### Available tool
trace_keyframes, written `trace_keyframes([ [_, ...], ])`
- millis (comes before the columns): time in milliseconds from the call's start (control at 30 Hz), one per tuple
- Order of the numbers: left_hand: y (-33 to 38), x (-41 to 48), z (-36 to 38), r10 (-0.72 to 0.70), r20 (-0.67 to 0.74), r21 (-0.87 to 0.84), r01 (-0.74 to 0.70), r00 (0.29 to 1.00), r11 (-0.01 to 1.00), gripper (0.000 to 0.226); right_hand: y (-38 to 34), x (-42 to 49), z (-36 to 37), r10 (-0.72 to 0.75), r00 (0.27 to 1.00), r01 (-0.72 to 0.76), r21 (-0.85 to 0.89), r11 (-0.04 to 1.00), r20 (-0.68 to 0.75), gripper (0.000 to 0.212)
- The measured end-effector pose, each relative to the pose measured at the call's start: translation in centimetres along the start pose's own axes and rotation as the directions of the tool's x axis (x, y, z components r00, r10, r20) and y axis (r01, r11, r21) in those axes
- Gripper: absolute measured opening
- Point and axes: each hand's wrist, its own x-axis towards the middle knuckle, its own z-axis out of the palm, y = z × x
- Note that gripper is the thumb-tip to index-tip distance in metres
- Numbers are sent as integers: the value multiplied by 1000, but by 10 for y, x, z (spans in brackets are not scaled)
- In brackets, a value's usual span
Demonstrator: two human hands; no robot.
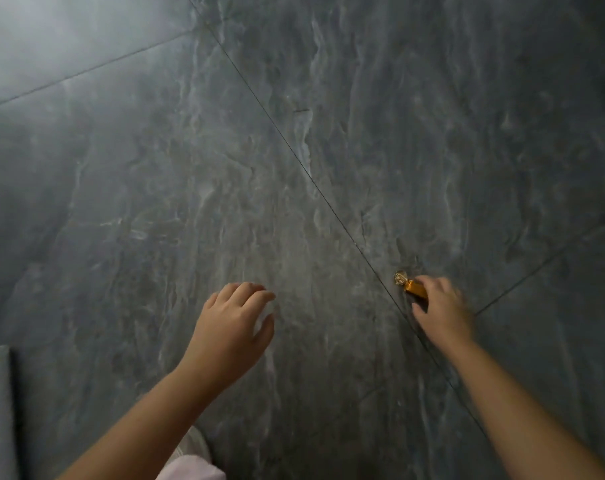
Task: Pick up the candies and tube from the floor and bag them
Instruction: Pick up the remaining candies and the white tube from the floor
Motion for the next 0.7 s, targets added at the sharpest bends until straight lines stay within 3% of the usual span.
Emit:
trace_keyframes([
  [200, -3, -8, -2, -38, -32, -26, 37, 999, 999, 35, -10, -6, 8, -33, 999, 31, 100, 994, 20, 25],
  [400, -24, -34, -8, -168, -100, -70, 162, 981, 984, 34, -51, -12, 1, -283, 956, 277, 85, 957, 70, 26],
  [567, -48, -78, -20, -325, -191, -88, 313, 926, 946, 33, -126, -26, 0, -532, 843, 519, 135, 844, 78, 26],
  [700, -65, -119, -24, -481, -287, -147, 458, 829, 877, 31, -187, -47, 4, -703, 703, 682, 176, 709, 109, 26],
])
